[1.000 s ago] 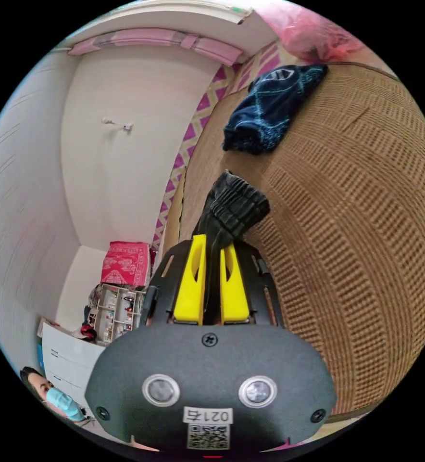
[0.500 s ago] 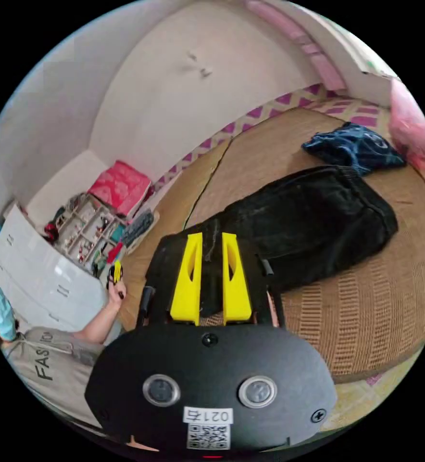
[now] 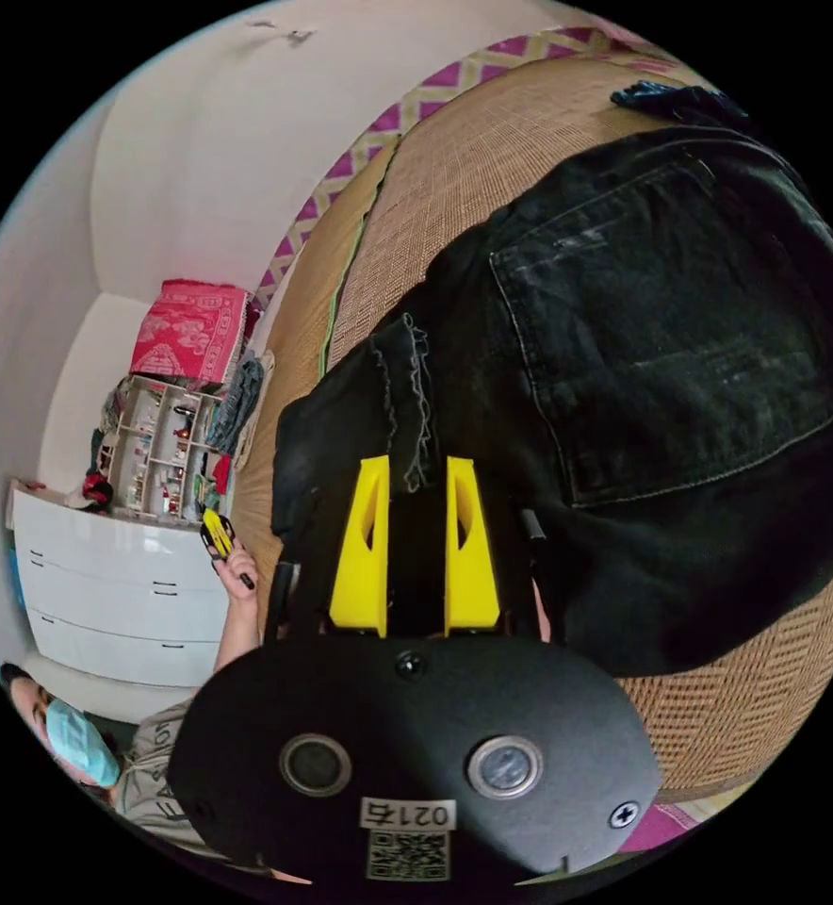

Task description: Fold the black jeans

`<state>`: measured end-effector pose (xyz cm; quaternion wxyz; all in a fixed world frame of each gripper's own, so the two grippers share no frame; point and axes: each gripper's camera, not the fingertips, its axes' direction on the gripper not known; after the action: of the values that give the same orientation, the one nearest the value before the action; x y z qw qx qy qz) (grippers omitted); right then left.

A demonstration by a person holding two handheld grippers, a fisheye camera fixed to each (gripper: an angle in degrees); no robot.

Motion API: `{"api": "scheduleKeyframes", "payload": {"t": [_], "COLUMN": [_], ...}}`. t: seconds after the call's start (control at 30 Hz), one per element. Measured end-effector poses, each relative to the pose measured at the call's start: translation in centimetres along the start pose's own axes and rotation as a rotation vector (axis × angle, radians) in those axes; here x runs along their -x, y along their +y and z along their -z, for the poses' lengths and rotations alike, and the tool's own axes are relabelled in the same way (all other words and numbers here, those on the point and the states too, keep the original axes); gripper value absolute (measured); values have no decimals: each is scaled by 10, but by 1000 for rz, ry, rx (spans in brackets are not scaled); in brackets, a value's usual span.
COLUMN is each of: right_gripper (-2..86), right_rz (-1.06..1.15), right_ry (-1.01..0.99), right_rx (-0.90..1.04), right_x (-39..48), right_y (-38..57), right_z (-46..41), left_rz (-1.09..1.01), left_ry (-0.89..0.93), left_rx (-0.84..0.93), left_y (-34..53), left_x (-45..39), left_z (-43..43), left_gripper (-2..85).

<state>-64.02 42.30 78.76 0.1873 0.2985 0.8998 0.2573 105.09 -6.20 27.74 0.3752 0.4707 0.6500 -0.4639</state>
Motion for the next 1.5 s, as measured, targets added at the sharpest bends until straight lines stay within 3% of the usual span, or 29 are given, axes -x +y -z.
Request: {"api": "scheduleKeyframes", "payload": {"t": [0.23,0.47,0.63,0.8,0.9,1.03,1.13,1.23,1.33,1.4,1.5], "right_gripper": [25,13,12,11,13,15,6,-2,-4,0,22], "right_rz": [-70,236,519,637,605,585,663,793,902,926,892], "right_ry": [-191,-217,-206,-393,-437,-484,-393,-160,147,350,467], "right_rx": [-52,-66,49,212,297,342,279,155,6,-69,-41], "right_x": [-9,127,288,416,433,406,369,334,302,274,240], "right_y": [2,-4,-3,28,48,58,62,70,78,74,49], "right_z": [18,30,-57,-193,-244,-243,-193,-126,-62,-19,19], "left_rz": [0,-59,-254,-362,-354,-303,-268,-306,-477,-592,-703], "left_ry": [4,37,184,163,93,-5,-72,-150,-313,-449,-586], "left_rx": [6,-5,-97,-141,-152,-122,-70,3,83,196,452], "left_y": [5,16,29,45,59,79,87,81,68,58,41], "left_x": [-5,-19,-53,-105,-126,-129,-127,-137,-163,-177,-178], "left_z": [15,30,50,68,85,106,101,76,31,-10,-88], "left_gripper": [-10,-10,-10,-10,-10,-9,-9,-8,-4,4,35]}}
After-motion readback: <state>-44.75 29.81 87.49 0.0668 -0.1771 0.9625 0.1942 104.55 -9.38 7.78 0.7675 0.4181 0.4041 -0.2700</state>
